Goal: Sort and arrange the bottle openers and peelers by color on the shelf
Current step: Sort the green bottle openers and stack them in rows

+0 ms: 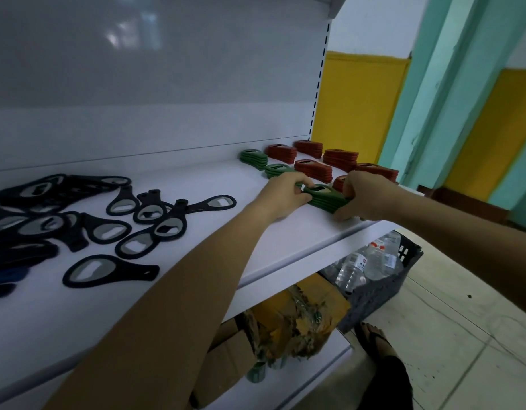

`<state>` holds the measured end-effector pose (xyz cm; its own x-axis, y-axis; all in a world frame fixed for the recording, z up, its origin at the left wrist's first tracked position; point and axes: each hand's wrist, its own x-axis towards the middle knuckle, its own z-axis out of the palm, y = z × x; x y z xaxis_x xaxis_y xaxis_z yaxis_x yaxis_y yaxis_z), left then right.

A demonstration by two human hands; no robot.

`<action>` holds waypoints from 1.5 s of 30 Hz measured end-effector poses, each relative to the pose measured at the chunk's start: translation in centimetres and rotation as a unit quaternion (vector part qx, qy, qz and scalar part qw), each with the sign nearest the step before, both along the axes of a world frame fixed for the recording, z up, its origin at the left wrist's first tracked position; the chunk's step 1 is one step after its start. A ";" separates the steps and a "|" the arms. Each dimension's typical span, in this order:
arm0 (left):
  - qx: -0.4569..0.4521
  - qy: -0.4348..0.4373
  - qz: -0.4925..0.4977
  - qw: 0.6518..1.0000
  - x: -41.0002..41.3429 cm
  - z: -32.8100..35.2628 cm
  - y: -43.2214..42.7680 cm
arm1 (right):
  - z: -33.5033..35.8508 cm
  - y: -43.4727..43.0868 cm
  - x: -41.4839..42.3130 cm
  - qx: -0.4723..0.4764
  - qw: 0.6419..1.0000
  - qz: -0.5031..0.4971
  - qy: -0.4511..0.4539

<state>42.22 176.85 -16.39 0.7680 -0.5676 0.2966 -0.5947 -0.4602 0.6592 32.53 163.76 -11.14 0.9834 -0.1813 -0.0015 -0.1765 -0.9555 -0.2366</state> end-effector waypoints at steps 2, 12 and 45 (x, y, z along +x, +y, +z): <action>0.003 -0.008 0.002 1.000 0.0 0.1 0.0 | -0.1 0.1 -0.1 -0.009 1.000 -0.005 -0.006; 0.168 -0.134 0.051 0.975 -0.9 6.2 10.0 | 1.0 7.3 2.0 -0.030 0.966 0.184 -0.177; 0.462 -0.027 0.351 0.814 -13.8 4.4 46.0 | -1.5 38.9 -1.1 0.067 0.720 0.685 -0.088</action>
